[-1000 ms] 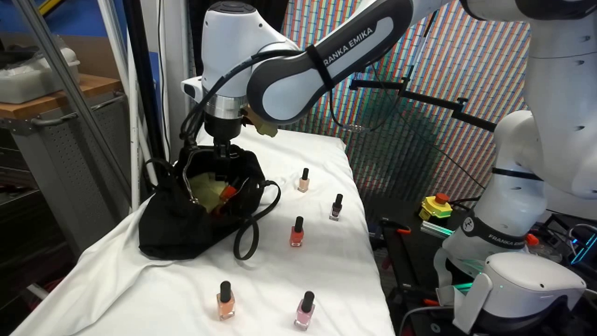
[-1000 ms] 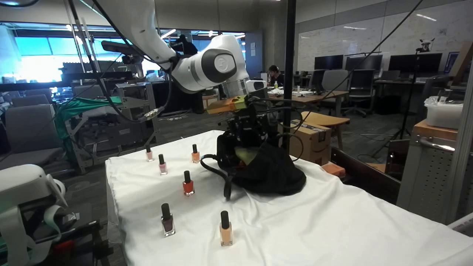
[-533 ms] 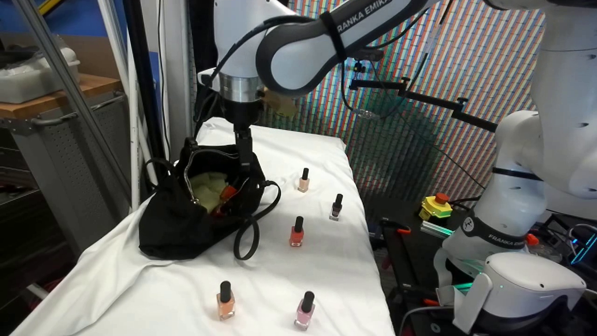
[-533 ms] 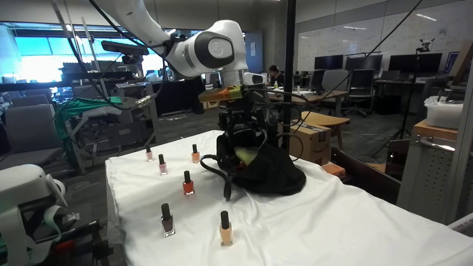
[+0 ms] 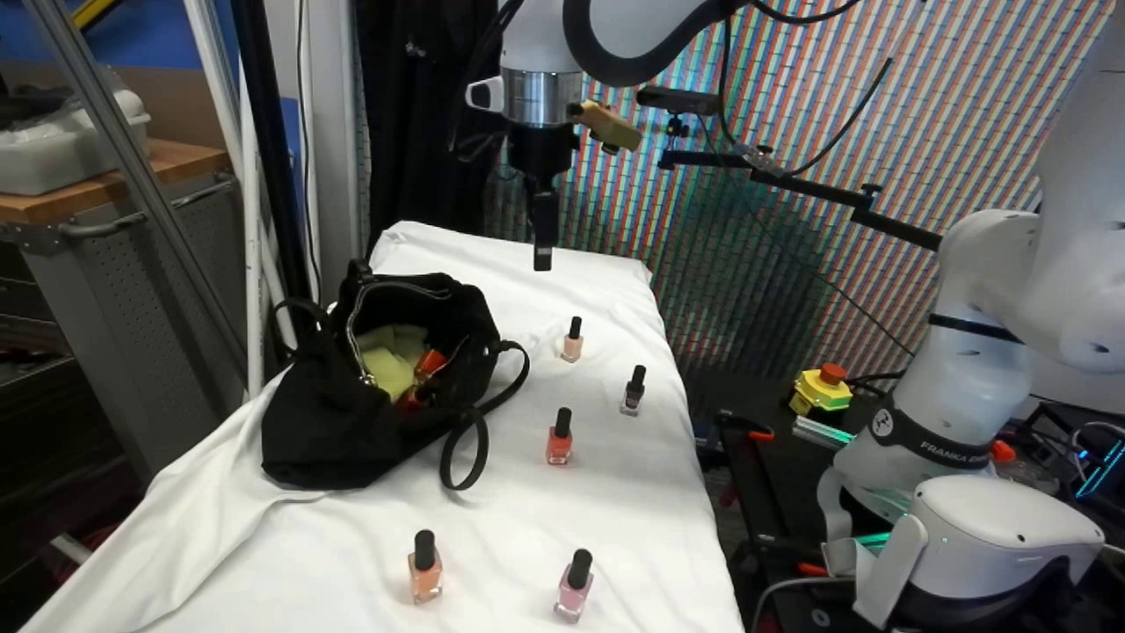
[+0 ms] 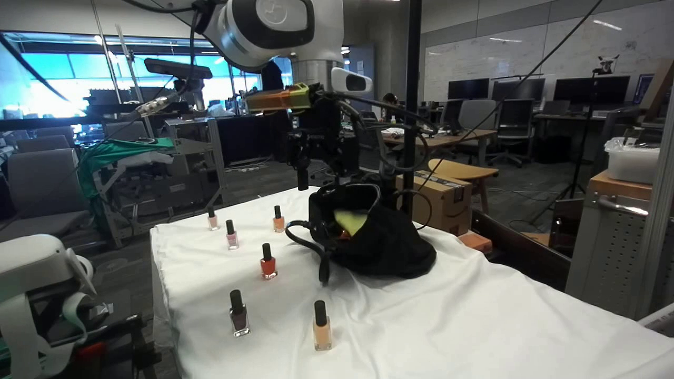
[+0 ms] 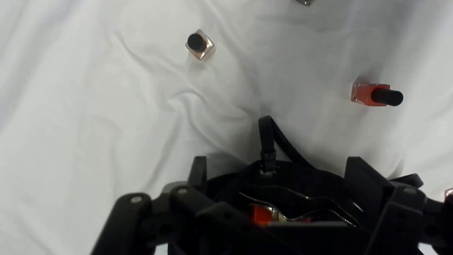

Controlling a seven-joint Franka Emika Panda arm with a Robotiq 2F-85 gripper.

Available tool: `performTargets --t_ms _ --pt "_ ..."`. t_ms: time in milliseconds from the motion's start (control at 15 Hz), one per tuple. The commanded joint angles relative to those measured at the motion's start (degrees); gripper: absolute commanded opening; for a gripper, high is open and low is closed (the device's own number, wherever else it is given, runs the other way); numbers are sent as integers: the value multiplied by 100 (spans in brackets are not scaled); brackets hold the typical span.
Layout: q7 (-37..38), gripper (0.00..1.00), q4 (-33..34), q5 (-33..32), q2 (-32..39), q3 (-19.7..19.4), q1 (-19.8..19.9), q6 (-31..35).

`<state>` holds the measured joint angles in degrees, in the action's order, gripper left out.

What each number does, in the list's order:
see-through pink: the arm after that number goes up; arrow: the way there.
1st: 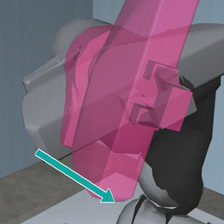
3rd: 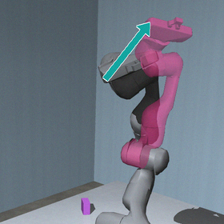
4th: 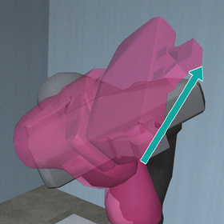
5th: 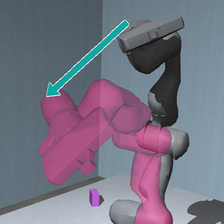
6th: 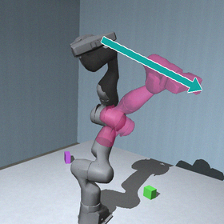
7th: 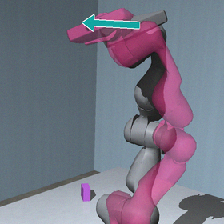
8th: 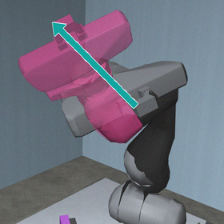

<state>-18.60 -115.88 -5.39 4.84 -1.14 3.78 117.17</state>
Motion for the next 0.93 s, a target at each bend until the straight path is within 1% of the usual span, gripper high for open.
performTargets --t_ms 0,200,400,667,867 --pt "-91 100 -613 295 -429 -215 165 144" --pt "-21 100 -1027 586 -499 -417 303 492" --pt "130 100 -1437 698 -465 -548 392 1108" --pt "267 100 -1831 760 -270 -620 445 1855" --pt "354 100 -1976 826 -61 -610 461 2220"
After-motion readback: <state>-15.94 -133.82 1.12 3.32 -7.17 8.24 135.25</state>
